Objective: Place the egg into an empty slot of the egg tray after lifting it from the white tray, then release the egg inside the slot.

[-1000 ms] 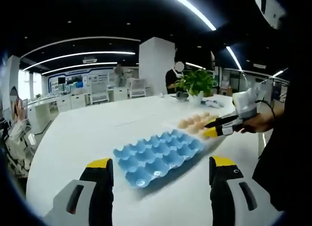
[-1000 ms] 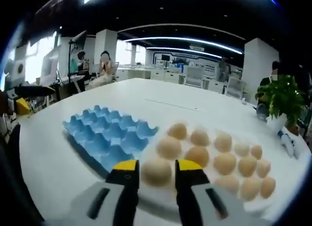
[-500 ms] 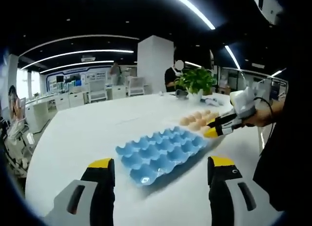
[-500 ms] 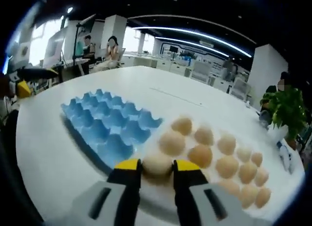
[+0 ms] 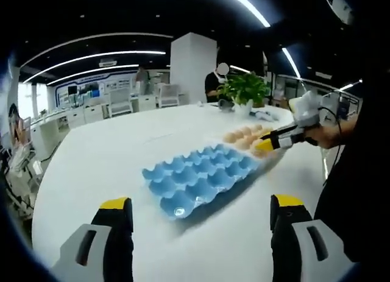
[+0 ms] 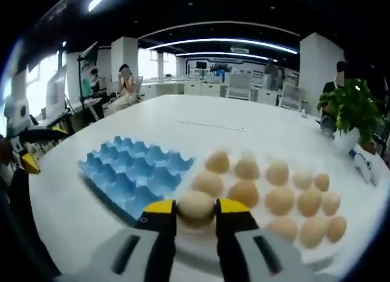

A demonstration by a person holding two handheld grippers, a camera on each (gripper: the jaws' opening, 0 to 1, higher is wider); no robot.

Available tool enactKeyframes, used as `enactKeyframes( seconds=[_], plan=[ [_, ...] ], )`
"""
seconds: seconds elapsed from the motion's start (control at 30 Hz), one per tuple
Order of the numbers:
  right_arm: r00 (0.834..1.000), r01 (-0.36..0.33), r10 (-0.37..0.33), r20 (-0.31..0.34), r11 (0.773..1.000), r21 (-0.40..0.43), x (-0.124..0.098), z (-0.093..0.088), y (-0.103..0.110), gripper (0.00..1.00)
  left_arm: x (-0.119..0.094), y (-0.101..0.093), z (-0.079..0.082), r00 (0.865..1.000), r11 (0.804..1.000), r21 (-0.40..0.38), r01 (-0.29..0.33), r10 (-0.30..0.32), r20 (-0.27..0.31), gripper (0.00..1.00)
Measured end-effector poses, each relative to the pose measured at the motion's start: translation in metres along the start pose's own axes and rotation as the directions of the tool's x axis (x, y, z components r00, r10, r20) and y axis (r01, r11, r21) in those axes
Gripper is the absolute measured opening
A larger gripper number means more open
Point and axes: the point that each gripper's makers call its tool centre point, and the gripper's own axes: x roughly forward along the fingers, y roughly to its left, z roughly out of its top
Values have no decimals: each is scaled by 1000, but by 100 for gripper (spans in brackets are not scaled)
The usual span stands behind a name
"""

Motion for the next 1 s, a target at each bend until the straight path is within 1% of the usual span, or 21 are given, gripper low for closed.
enactKeyframes(
  seconds=[0.1, 0.13, 0.27, 0.33, 0.43, 0.53, 0.63, 0.7, 0.8, 0.83, 1.0],
  plan=[
    [1000, -12, 12, 7, 1000, 16, -1, 4, 3, 24, 0, -1, 0, 1000, 1000, -5, 4, -4, 1, 96],
    [1000, -26, 26, 7, 999, 25, -1, 5, 6, 24, 0, -2, -1, 1000, 1000, -10, 7, -7, -2, 97],
    [999, -36, 35, 12, 999, 18, -1, 8, 10, 24, 1, -3, -2, 1000, 1000, -13, 17, -17, -5, 97],
    [999, -43, 43, 16, 999, 28, -1, 9, 12, 24, 1, -4, -2, 1000, 1000, -8, 17, -17, -2, 97],
    [998, -62, 62, 20, 998, 26, 0, 13, 18, 24, 2, -3, -1, 1000, 1000, -10, 17, -17, -1, 97],
    [997, -79, 78, 23, 997, 22, 1, 16, 25, 24, 2, -3, 2, 1000, 1000, -12, 20, -20, 16, 98],
    [995, -91, 91, 31, 996, 22, 2, 20, 31, 24, 2, -2, 0, 1000, 1000, -7, 20, -20, 4, 98],
    [994, -105, 104, 37, 994, 21, 3, 23, 35, 24, 3, -3, 1, 1000, 1000, -11, 23, -23, 8, 98],
    [991, -130, 129, 36, 991, 13, 6, 25, 45, 24, 3, -2, 0, 1000, 1000, -11, 21, -21, 8, 97],
    [988, -151, 150, 34, 989, 10, 8, 26, 52, 24, 3, -2, 0, 1000, 1000, -13, 23, -23, 8, 97],
    [976, -212, 212, 41, 977, -14, 15, 33, 76, 24, 3, 0, -1, 1000, 1000, -14, 26, -26, 5, 97]
  ],
)
